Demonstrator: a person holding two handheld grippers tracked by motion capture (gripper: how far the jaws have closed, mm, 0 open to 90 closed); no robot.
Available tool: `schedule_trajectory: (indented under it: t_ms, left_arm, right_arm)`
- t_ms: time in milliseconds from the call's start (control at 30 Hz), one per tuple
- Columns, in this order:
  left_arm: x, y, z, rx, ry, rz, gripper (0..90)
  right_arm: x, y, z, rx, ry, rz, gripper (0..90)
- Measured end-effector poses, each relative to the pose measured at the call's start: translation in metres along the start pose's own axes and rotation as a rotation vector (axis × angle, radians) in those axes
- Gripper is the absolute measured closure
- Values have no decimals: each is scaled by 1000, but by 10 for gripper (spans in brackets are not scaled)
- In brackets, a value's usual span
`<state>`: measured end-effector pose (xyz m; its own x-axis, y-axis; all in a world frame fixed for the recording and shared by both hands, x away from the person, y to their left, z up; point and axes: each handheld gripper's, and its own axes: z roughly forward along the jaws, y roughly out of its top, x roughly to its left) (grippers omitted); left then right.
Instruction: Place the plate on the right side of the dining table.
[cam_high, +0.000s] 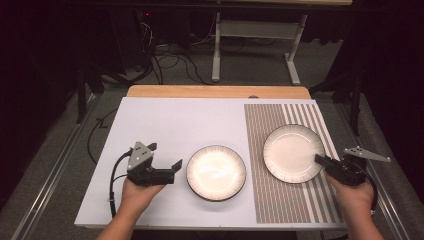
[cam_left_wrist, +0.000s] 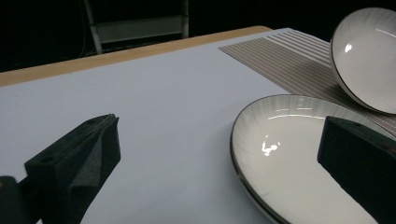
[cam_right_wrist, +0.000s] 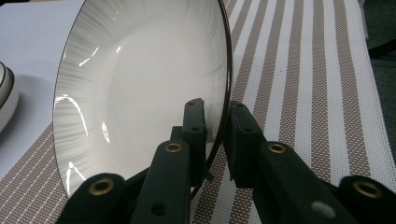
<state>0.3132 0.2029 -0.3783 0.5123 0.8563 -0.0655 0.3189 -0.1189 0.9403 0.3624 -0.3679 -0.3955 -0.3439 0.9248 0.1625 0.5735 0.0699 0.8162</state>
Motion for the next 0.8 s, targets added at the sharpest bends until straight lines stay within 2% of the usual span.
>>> schedule_trajectory:
  t_ms: [67, 167, 367, 533, 800]
  left_arm:
    - [8, -5, -6, -10, 15, -13, 1]
    - [18, -12, -11, 2, 45, -9, 1]
    - [28, -16, -20, -14, 67, -7, 1]
    - [32, -16, -24, -23, 70, -23, 1]
    - [31, -16, -21, -7, 68, -5, 1]
  right_arm:
    - [-1, 0, 1, 7, -2, 11, 814]
    - [-2, 0, 3, 11, -4, 22, 812]
    - [-5, 2, 9, 32, -14, 43, 807]
    - [-7, 4, 13, 42, -20, 68, 807]
    - [-12, 3, 21, 66, -47, 114, 796]
